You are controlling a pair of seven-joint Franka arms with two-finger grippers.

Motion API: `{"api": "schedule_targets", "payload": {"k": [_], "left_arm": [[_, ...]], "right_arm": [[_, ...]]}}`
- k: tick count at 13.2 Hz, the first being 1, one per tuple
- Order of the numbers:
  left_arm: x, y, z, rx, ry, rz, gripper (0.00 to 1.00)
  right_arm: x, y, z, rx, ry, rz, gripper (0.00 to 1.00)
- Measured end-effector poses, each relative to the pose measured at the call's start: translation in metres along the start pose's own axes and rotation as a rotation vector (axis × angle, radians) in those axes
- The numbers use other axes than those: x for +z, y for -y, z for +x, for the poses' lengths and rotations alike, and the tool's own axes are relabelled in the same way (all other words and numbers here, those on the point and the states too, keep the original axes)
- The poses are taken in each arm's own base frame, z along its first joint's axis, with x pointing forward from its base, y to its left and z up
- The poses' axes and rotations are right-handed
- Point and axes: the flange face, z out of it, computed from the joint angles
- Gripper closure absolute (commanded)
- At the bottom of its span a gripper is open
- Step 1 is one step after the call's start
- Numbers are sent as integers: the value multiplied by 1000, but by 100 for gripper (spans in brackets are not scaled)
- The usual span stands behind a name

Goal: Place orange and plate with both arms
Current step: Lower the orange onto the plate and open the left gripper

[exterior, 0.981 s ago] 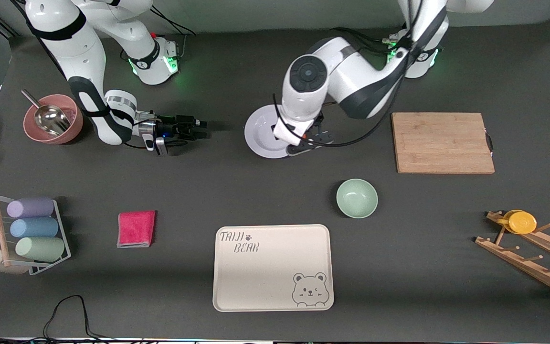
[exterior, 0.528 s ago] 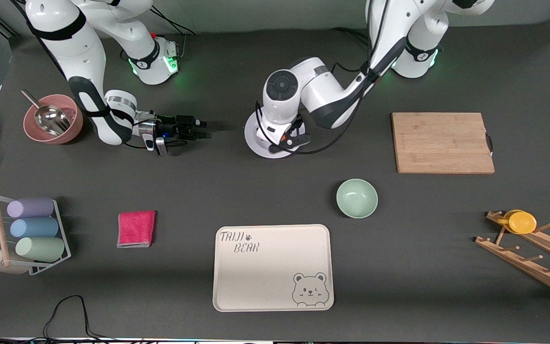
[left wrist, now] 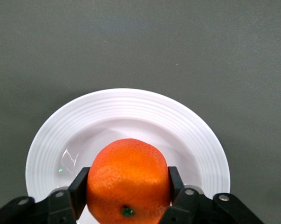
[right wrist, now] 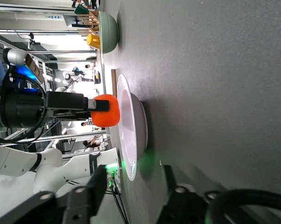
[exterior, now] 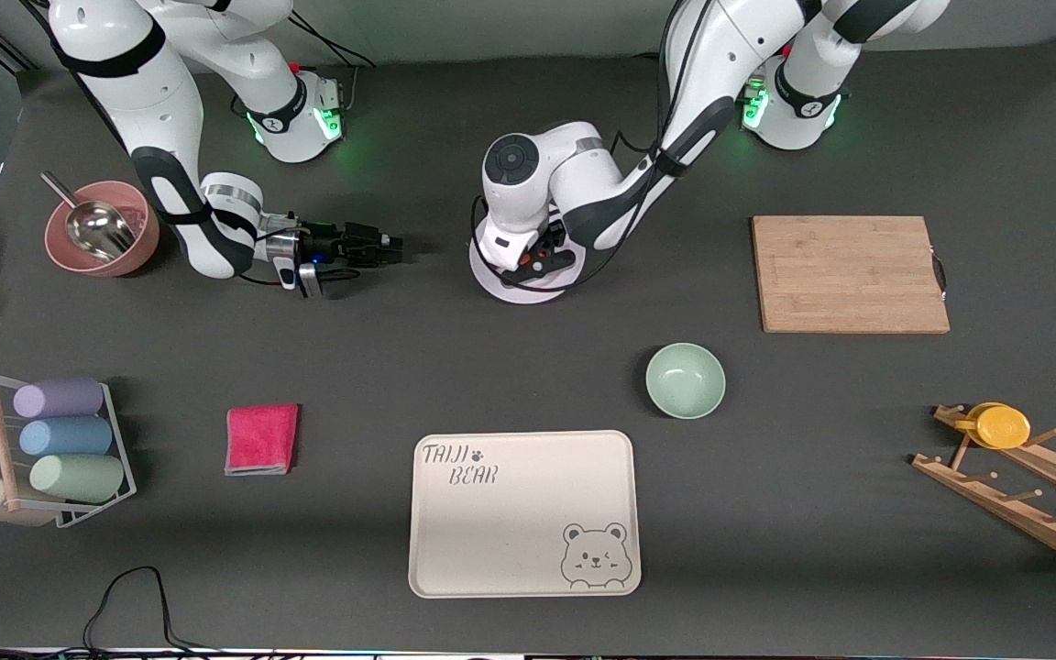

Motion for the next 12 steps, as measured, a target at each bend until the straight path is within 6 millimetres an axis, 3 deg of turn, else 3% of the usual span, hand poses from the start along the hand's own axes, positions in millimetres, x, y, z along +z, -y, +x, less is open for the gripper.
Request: {"api": "schedule_targets", "payload": {"k": [1,2,3,4,8,12], "left_arm": [[1,0,0,-9,-1,1,55],[1,0,-1,-14,-1,2,46],[2,0,-3,-14,-1,3,5],[3,-1,-6,-15,-1,5,0],[6,-2,-16,-37,-1,11,0],[3,-1,-9,-52,-7,11,0]], "right_arm": [[0,0,0,-1,0,0,62],[0,0,1,-2,0,0,62],[0,0,1,-2,0,0,62],[0,0,1,-3,0,0,62],[1,-4,2,-1,2,-3,62],[2,-8,4,1,6,-3,62]]}}
